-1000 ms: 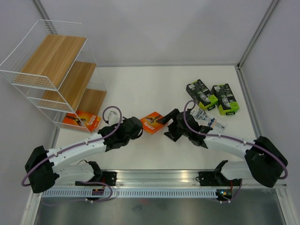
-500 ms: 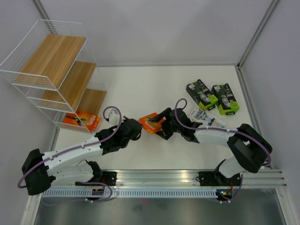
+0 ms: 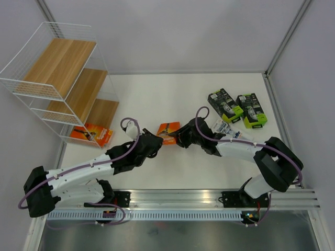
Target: Place and organize the shaving razors onto the shelf
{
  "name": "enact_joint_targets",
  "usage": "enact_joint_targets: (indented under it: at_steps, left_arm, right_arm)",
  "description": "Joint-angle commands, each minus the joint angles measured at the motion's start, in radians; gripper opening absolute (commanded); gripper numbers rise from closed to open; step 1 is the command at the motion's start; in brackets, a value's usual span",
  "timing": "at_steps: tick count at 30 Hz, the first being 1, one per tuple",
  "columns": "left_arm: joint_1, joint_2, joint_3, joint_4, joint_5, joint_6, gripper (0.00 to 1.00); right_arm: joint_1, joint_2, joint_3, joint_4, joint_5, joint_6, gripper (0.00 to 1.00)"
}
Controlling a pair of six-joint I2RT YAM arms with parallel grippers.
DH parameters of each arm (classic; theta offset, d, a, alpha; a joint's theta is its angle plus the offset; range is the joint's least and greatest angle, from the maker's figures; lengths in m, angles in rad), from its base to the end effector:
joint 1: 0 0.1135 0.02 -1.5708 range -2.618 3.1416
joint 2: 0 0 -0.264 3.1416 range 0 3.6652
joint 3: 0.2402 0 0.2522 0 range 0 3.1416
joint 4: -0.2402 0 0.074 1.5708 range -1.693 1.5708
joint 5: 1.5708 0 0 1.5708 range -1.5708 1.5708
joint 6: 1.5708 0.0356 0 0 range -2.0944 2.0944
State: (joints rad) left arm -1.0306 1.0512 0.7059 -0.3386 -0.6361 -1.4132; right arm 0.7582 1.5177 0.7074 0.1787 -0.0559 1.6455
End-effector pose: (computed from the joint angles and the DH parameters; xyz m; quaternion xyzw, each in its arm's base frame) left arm 0.1309 -0.1772 0.2514 -0.2948 0.8168 -0.2864 0.4048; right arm 0.2213 0.2123 0.1763 0.3712 0.8105 0.4309 0.1399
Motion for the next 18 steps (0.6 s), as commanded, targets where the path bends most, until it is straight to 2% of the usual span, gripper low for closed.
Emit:
enact_joint_targets:
  at_steps: [1, 4, 6, 7, 8, 10, 11, 12, 13, 14, 15, 16, 17, 18]
  left_arm:
    - [-0.014, -0.061, -0.002, 0.070, 0.042, 0.141, 0.40]
    - [-0.014, -0.133, 0.010, 0.050, 0.047, 0.232, 0.67]
    - [-0.013, -0.169, 0.029, 0.015, 0.049, 0.267, 0.77]
    - [-0.013, -0.203, 0.033, 0.003, 0.049, 0.284, 0.85]
    - [-0.010, -0.217, 0.041, -0.023, 0.050, 0.301, 0.87]
    - [0.012, -0.243, 0.041, -0.028, 0.075, 0.390, 0.97]
    - [0.026, -0.255, 0.040, -0.030, 0.114, 0.472, 0.99]
    - [0.043, -0.261, 0.037, -0.034, 0.145, 0.509, 1.00]
    - [0.096, -0.264, 0.032, -0.039, 0.182, 0.535, 1.00]
    - [0.131, -0.270, 0.017, -0.040, 0.281, 0.572, 1.00]
    - [0.167, -0.273, 0.011, -0.040, 0.329, 0.582, 1.00]
    - [0.235, -0.275, 0.000, -0.040, 0.378, 0.585, 1.00]
    - [0.266, -0.276, -0.017, -0.028, 0.477, 0.606, 1.00]
    - [0.315, -0.273, -0.022, -0.027, 0.510, 0.614, 1.00]
  right_arm:
    - [0.006, -0.014, 0.078, -0.070, -0.001, -0.078, 0.33]
    - [0.001, -0.019, 0.096, -0.128, 0.014, -0.133, 0.23]
    - [-0.011, -0.024, 0.096, -0.137, 0.004, -0.173, 0.21]
    - [-0.016, -0.025, 0.102, -0.142, -0.001, -0.197, 0.20]
    - [-0.022, -0.024, 0.109, -0.133, -0.012, -0.231, 0.21]
    - [-0.049, -0.004, 0.153, -0.162, -0.071, -0.376, 0.21]
    - [-0.071, 0.007, 0.171, -0.163, -0.131, -0.442, 0.20]
    - [-0.085, 0.027, 0.197, -0.177, -0.157, -0.581, 0.20]
    - [-0.095, 0.039, 0.245, -0.221, -0.189, -0.651, 0.20]
    - [-0.115, 0.054, 0.272, -0.254, -0.293, -0.737, 0.21]
    - [-0.126, 0.094, 0.302, -0.292, -0.350, -0.800, 0.21]
    - [-0.137, 0.116, 0.354, -0.320, -0.420, -0.934, 0.23]
    - [-0.155, 0.139, 0.381, -0.379, -0.547, -0.998, 0.24]
    - [-0.158, 0.165, 0.401, -0.416, -0.567, -1.047, 0.24]
